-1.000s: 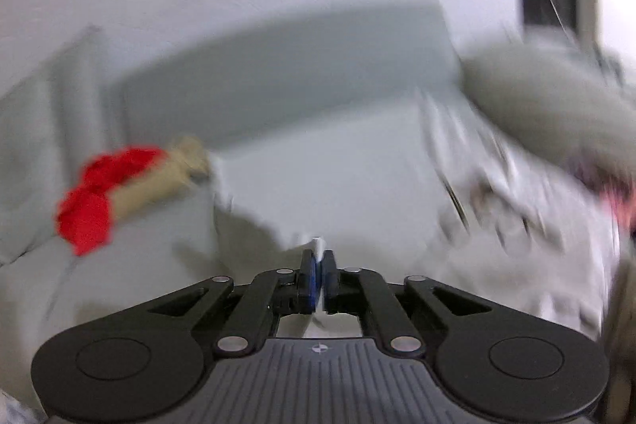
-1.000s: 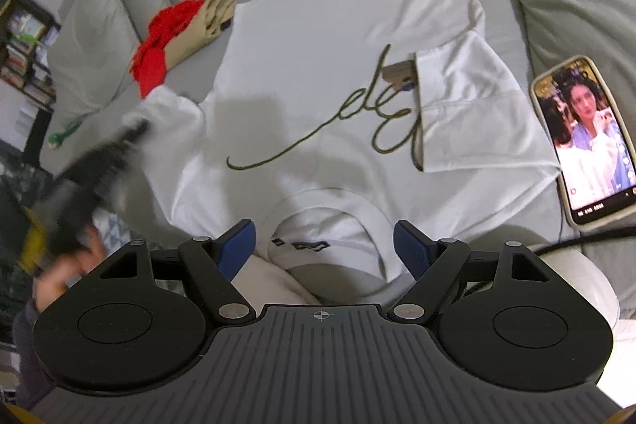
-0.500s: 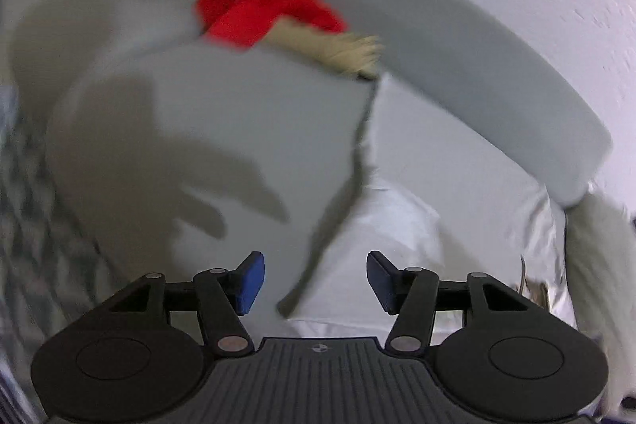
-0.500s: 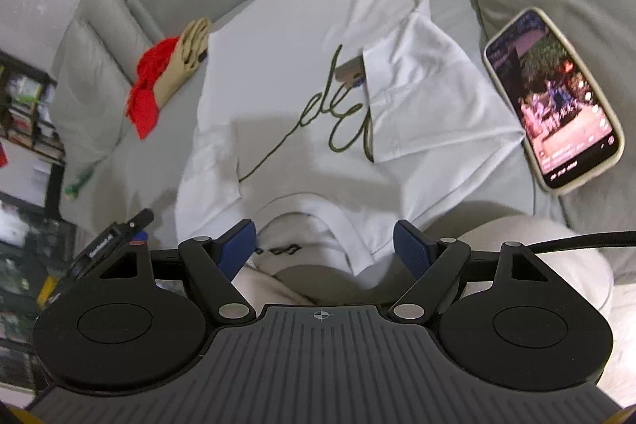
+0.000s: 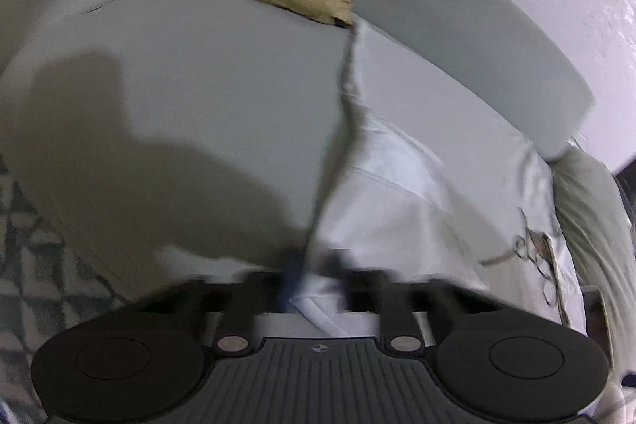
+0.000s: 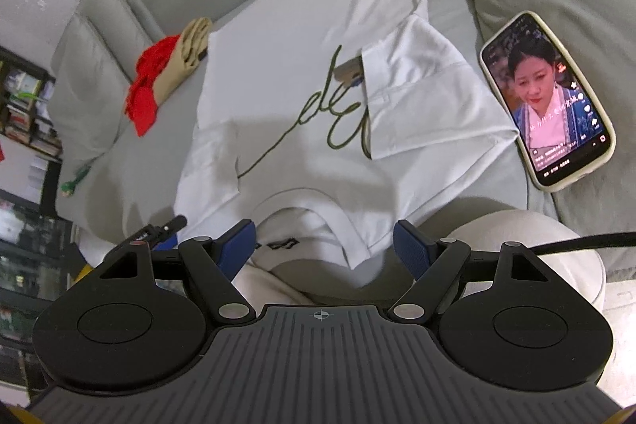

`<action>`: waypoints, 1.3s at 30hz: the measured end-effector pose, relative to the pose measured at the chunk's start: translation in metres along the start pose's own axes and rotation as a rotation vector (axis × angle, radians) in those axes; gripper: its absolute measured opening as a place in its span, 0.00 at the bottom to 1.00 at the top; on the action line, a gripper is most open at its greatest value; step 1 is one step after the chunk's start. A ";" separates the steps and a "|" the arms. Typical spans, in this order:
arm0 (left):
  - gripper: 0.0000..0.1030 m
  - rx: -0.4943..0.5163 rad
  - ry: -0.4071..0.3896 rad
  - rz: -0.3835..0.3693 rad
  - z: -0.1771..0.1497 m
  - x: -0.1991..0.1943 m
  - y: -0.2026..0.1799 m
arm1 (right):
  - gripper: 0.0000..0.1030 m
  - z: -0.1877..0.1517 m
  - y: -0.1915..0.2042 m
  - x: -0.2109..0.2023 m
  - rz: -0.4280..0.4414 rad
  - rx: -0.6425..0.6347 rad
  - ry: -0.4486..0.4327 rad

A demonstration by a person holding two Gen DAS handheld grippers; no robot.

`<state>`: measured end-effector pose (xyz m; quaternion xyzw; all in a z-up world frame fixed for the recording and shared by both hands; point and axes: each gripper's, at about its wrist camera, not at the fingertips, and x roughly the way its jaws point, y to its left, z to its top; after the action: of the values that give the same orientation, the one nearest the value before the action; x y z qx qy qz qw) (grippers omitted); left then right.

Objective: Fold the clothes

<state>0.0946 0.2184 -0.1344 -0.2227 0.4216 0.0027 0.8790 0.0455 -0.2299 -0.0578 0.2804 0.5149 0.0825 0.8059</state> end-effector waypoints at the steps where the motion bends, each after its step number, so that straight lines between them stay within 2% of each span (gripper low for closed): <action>1: 0.00 0.006 -0.008 0.012 0.000 -0.005 -0.004 | 0.79 0.000 0.001 0.001 -0.001 -0.001 0.003; 6: 0.00 0.008 -0.024 0.129 -0.001 -0.010 -0.007 | 0.79 -0.002 0.005 0.000 0.006 -0.015 0.005; 8: 0.00 0.027 0.008 0.173 -0.003 -0.005 -0.010 | 0.79 -0.003 0.004 -0.001 0.005 -0.013 0.002; 10: 0.08 0.046 0.046 0.221 -0.005 -0.004 -0.018 | 0.79 -0.003 0.002 -0.003 0.000 -0.008 -0.007; 11: 0.10 0.057 0.037 0.242 -0.006 -0.009 -0.023 | 0.79 -0.003 0.001 -0.005 -0.003 -0.006 -0.014; 12: 0.21 0.068 0.028 0.263 -0.007 -0.014 -0.029 | 0.79 -0.003 0.001 -0.006 -0.006 -0.004 -0.021; 13: 0.28 0.082 0.017 0.283 -0.009 -0.020 -0.034 | 0.79 -0.003 -0.001 -0.008 -0.006 -0.001 -0.031; 15: 0.28 0.147 -0.025 0.293 -0.013 -0.036 -0.054 | 0.79 -0.002 -0.004 -0.011 -0.008 0.008 -0.051; 17: 0.29 0.216 -0.042 0.255 -0.016 -0.048 -0.081 | 0.76 0.000 -0.002 -0.004 -0.016 -0.023 -0.068; 19: 0.31 0.270 -0.021 0.187 -0.021 -0.049 -0.108 | 0.48 0.002 -0.001 0.003 -0.025 -0.054 -0.085; 20: 0.31 0.294 -0.002 0.162 -0.026 -0.046 -0.121 | 0.26 0.003 0.002 0.011 -0.048 -0.081 -0.093; 21: 0.31 0.320 0.015 0.150 -0.031 -0.041 -0.133 | 0.18 0.004 0.006 0.019 -0.071 -0.108 -0.100; 23: 0.32 0.374 0.048 0.128 -0.041 -0.029 -0.157 | 0.18 0.006 0.012 0.037 -0.135 -0.147 -0.089; 26: 0.34 0.452 0.078 0.179 -0.063 -0.008 -0.182 | 0.20 0.004 0.024 0.058 -0.208 -0.197 -0.062; 28: 0.35 0.478 0.110 0.220 -0.073 0.006 -0.188 | 0.35 0.000 0.033 0.068 -0.239 -0.236 -0.034; 31: 0.41 0.526 0.133 0.295 -0.080 0.024 -0.191 | 0.43 -0.007 0.044 0.073 -0.284 -0.313 -0.036; 33: 0.42 0.533 0.144 0.314 -0.085 0.028 -0.190 | 0.58 -0.006 0.045 0.076 -0.295 -0.332 -0.040; 38: 0.42 0.539 0.152 0.288 -0.090 0.027 -0.182 | 0.62 -0.010 0.035 0.100 -0.363 -0.353 0.019; 39: 0.42 0.547 0.156 0.283 -0.092 0.025 -0.181 | 0.62 -0.015 0.036 0.099 -0.361 -0.378 0.002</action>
<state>0.0779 0.0143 -0.1329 0.0832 0.4999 -0.0056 0.8621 0.0832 -0.1528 -0.1204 0.0282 0.5328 0.0324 0.8451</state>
